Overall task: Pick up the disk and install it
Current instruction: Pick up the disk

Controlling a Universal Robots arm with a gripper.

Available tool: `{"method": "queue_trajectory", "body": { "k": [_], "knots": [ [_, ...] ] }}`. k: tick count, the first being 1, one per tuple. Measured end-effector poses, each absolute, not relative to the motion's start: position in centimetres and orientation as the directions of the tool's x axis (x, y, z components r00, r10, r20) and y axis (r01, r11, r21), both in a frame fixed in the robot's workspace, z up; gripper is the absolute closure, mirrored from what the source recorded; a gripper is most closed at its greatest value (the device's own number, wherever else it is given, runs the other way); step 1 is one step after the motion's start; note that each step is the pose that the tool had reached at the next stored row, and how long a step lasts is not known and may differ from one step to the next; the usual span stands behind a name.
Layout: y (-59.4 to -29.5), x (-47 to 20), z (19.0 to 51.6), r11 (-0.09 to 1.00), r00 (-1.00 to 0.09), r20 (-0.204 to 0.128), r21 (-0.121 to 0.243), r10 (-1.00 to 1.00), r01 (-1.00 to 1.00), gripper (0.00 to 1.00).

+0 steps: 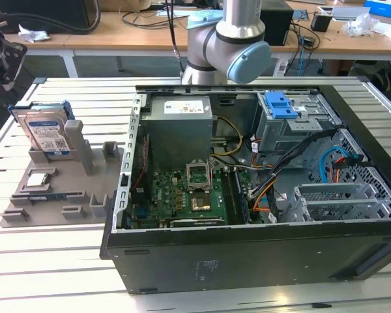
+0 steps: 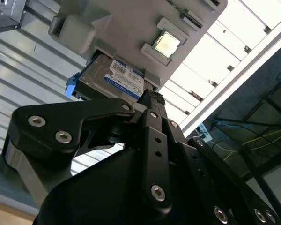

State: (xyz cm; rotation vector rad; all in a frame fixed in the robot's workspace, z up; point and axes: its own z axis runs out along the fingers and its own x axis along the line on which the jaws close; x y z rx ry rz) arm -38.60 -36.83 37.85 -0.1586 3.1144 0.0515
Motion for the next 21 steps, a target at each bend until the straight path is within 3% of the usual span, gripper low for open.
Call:
{"method": "queue_trajectory", "body": {
  "k": [21],
  "knots": [
    [-36.84,-38.6,37.85,0.825,-0.826,-0.024,0.032,-0.564,-0.564,0.89]
  ]
}}
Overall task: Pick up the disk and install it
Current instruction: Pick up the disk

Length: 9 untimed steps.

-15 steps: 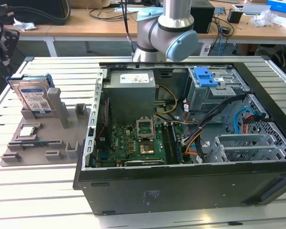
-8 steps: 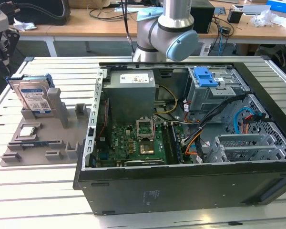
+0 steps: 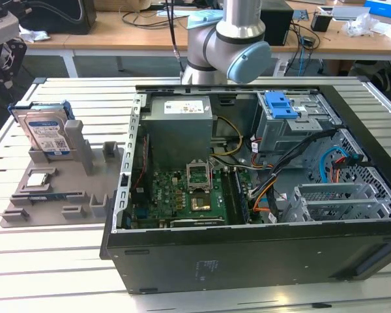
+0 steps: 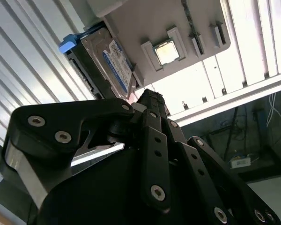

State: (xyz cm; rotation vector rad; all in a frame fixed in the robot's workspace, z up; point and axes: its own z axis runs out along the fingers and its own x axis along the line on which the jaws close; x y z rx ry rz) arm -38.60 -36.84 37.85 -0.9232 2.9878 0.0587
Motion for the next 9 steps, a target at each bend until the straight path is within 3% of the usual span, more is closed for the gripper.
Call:
{"method": "queue_trajectory", "body": {
  "k": [9],
  "knots": [
    [-36.84,-38.6,37.84,0.718,-0.719,-0.024,0.032,-0.694,-0.695,0.89]
  ]
}}
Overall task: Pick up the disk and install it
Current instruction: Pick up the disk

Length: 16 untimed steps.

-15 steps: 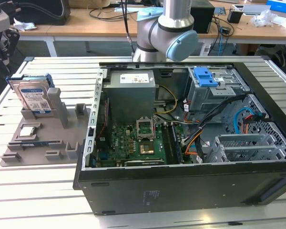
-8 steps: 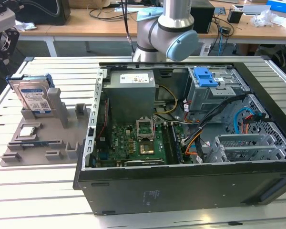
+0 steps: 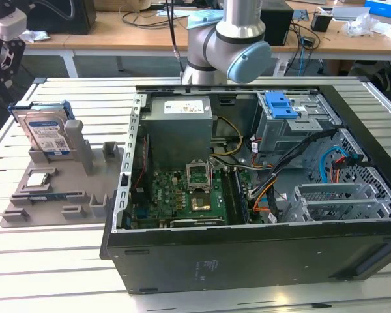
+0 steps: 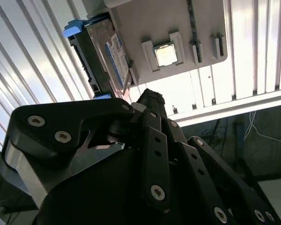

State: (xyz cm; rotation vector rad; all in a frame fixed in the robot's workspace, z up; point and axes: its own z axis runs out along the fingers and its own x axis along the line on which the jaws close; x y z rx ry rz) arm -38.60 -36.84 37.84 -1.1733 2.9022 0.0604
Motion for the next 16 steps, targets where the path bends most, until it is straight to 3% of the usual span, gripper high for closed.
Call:
{"method": "queue_trajectory", "body": {
  "k": [16],
  "knots": [
    [-36.83,-38.6,37.85,0.481,-0.482,-0.024,0.032,-0.876,-0.876,0.89]
  ]
}}
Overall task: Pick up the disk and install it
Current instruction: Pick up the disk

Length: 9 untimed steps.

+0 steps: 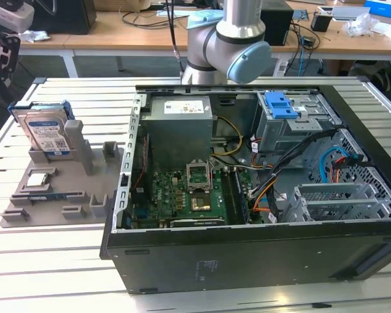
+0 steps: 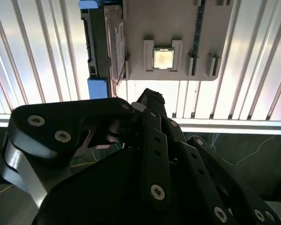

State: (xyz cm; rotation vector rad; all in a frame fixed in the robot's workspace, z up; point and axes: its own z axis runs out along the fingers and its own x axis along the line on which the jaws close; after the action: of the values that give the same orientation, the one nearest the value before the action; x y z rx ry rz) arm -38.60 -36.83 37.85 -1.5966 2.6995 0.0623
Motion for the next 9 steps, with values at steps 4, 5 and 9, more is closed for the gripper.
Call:
{"method": "queue_trajectory", "body": {
  "k": [4,5,9],
  "knots": [
    [-36.83,-38.6,37.85,0.427,-0.428,-0.024,0.032,-0.903,-0.904,0.89],
    [-36.83,-38.6,37.85,0.404,-0.404,-0.024,0.032,-0.914,-0.914,0.89],
    [-36.84,-38.6,37.85,0.348,-0.349,-0.024,0.032,-0.937,-0.937,0.89]
  ]
}}
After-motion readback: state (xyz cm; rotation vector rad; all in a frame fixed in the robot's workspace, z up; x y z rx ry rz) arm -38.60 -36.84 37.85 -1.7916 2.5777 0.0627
